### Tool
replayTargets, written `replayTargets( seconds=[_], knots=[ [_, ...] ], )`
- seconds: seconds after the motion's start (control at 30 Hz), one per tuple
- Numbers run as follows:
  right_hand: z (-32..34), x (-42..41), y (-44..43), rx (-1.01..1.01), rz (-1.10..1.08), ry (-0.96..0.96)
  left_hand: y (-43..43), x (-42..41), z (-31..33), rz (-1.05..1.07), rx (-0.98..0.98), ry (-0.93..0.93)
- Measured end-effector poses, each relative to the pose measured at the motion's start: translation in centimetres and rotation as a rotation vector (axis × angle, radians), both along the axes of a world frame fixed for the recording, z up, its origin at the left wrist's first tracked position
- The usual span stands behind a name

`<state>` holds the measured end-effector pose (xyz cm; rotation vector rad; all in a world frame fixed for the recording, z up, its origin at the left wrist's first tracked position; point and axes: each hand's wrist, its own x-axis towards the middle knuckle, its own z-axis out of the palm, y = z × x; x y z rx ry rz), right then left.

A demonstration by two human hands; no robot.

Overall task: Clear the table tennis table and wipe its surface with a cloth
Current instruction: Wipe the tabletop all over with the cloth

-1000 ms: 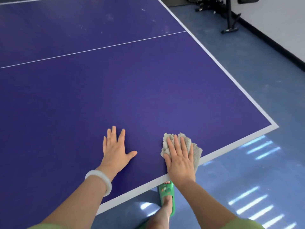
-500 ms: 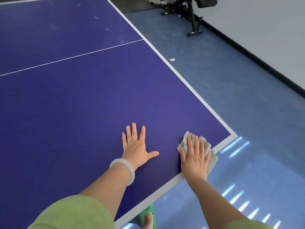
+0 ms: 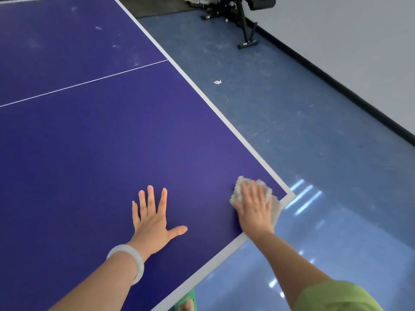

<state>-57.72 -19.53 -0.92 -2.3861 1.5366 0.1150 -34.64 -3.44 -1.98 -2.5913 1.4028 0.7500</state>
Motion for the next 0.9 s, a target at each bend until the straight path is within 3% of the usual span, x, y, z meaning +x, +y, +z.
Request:
replayTargets(
  seconds=[0.1, 0.17, 0.23, 0.37, 0.47, 0.77, 0.9],
  knots=[
    [0.1, 1.5, 3.4, 0.028, 0.360, -0.024, -0.2, 0.0, 0.1, -0.001, 0.021, -0.014],
    [0.0, 0.3, 4.2, 0.048, 0.463, -0.032, -0.2, -0.1, 0.3, -0.004, 0.026, -0.013],
    [-0.1, -1.6, 3.0, 0.022, 0.438, -0.015, -0.2, -0.2, 0.5, 0.000, 0.013, 0.003],
    [0.1, -4.6, -1.2, 0.021, 0.093, 0.022, 0.2, -0.3, 1.1, 0.017, -0.030, 0.015],
    [0.7, -3.5, -3.4, 0.090, -0.033, 0.047, 0.0, -0.7, 1.8, 0.046, -0.038, 0.018],
    [0.4, -4.0, -4.5, 0.040, 0.532, 0.026, -7.0, -5.6, 4.1, 0.157, -0.164, -0.045],
    [0.5, -8.2, -7.3, -0.063, 0.595, 0.004, -12.1, -8.8, 3.9, 0.313, -0.112, 0.018]
  ],
)
